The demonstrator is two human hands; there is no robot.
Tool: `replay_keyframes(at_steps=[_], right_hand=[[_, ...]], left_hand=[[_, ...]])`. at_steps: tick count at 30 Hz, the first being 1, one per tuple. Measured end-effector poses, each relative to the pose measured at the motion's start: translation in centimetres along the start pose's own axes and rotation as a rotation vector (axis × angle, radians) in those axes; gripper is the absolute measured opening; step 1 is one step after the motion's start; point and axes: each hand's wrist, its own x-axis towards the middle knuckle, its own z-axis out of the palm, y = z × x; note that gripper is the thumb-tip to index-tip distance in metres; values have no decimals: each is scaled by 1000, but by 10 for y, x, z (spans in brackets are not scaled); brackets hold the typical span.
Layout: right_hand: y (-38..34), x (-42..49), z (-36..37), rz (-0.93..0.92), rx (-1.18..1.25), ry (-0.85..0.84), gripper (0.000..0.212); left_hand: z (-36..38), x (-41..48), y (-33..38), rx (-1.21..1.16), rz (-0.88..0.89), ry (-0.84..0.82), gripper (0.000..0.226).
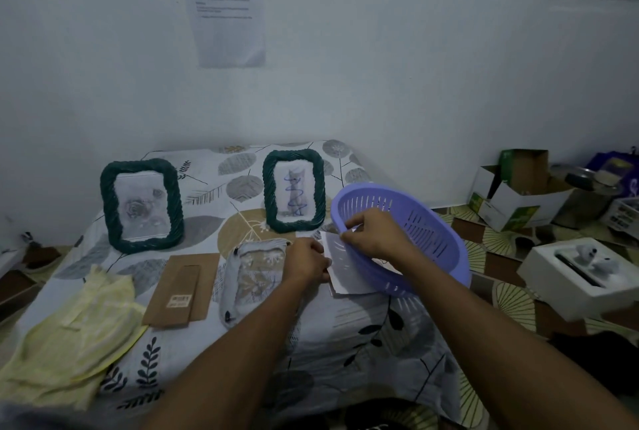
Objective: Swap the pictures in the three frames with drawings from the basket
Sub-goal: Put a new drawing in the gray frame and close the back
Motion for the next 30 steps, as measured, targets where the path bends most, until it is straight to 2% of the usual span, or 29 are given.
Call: replay_keyframes(at_steps=[8,10,15,17,19,22,30], right_hand=[[0,4,17,8,1,2,30],[1,4,17,6,6,-6,30],[21,17,5,99,116,22,25],[33,26,-1,122,38,30,22],[43,32,-2,131,-102,-11,25],[53,33,11,163,-236,-58,36],[67,38,34,122,-358,-23,37]], left_hand=[[-9,0,-1,36,43,-41,10],[-11,1,-3,87,41,-38,14],[-16,3,3,451,377,95,20],[-15,-2,16,366,433,66,26],[-11,-4,26,274,399,-25,40],[-3,-11,26,287,400,-114,57],[-1,-10,18,268,464,-48,57]])
